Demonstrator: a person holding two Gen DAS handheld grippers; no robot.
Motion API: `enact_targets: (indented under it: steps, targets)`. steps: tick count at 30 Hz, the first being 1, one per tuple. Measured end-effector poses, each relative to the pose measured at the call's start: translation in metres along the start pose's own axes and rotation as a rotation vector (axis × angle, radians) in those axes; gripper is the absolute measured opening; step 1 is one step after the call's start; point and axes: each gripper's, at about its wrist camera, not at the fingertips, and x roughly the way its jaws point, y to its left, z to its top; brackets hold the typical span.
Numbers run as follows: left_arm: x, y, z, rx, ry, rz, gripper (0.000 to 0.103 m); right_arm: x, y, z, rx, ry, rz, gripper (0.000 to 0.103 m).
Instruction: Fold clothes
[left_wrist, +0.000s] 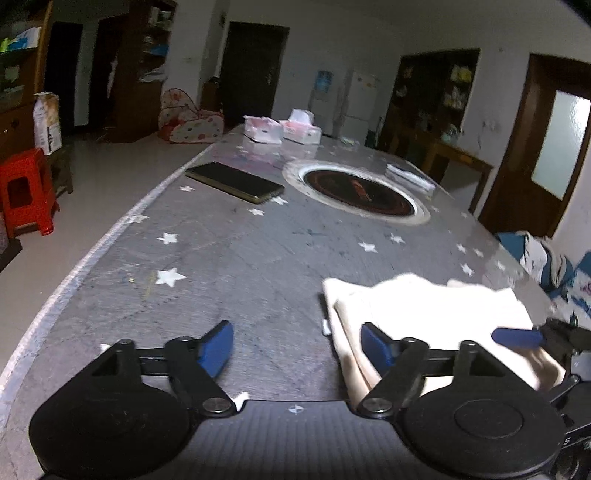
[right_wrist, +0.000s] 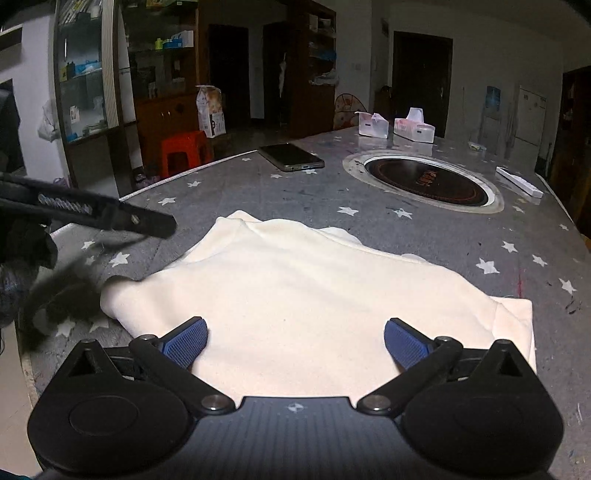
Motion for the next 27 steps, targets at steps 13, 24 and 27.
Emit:
enact_targets:
  steps: [13,24,27]
  targets:
    - [-0.019,0.021,-0.001,-0.065,-0.058,-0.016,0.103,-0.009,0.036,0.021,-0.096,-0.053,0.013,0.103]
    - [-0.021,0.027,-0.005,-0.093,-0.051,0.000,0.103,0.006,0.068,0.019,-0.211,-0.039,0.008,0.103]
    - [-0.021,0.025,-0.005,-0.087,-0.053,-0.005,0.103,-0.012,0.059,0.020,-0.204,-0.075,-0.007,0.103]
